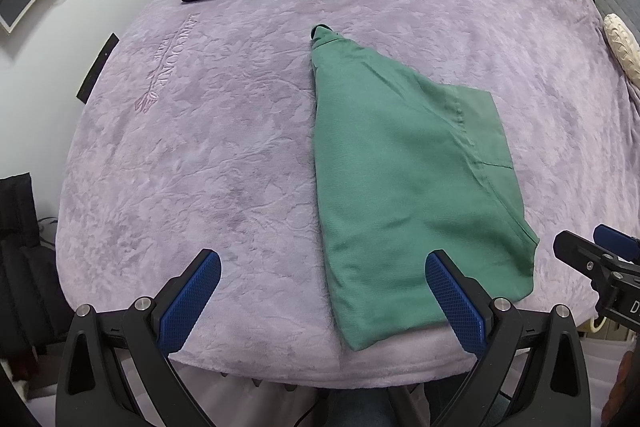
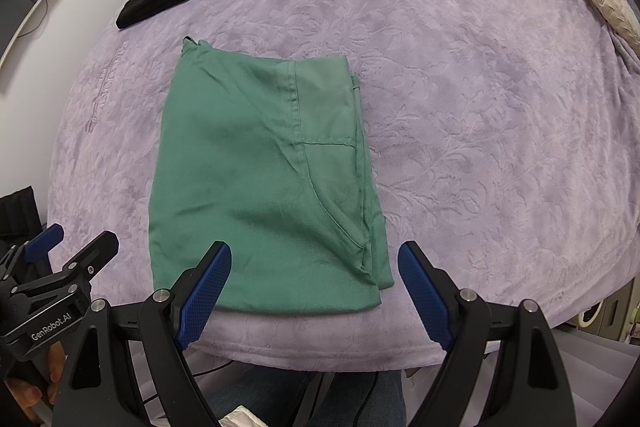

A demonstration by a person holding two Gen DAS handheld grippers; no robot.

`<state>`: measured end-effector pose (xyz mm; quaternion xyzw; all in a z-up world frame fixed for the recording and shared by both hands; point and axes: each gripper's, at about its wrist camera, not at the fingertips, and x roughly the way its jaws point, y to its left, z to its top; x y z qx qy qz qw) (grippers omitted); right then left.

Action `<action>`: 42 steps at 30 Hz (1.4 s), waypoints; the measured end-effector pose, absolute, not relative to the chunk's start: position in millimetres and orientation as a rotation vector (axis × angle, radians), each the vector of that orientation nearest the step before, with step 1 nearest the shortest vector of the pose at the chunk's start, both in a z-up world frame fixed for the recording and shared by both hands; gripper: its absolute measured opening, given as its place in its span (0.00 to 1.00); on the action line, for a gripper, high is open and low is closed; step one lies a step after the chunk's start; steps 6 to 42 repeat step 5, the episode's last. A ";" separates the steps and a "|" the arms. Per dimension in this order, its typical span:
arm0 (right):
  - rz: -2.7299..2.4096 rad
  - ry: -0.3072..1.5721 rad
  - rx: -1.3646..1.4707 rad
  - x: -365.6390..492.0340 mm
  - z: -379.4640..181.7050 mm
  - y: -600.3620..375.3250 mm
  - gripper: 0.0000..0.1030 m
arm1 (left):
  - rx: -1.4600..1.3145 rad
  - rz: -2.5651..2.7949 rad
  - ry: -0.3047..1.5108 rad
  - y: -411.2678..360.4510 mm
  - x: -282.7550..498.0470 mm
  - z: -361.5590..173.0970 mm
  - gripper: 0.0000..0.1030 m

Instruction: Fold small clothes

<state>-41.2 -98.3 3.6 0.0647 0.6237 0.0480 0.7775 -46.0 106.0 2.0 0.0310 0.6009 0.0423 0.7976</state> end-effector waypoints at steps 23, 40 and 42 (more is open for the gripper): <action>0.109 1.350 0.137 -40.0 3.6 -100.3 0.85 | 0.077 0.081 1.277 101.8 -47.8 4.6 0.99; 0.109 1.350 0.137 -40.0 3.6 -100.3 0.85 | 0.077 0.081 1.277 101.8 -47.8 4.6 0.99; 0.109 1.350 0.137 -40.0 3.6 -100.3 0.85 | 0.077 0.081 1.277 101.8 -47.8 4.6 0.99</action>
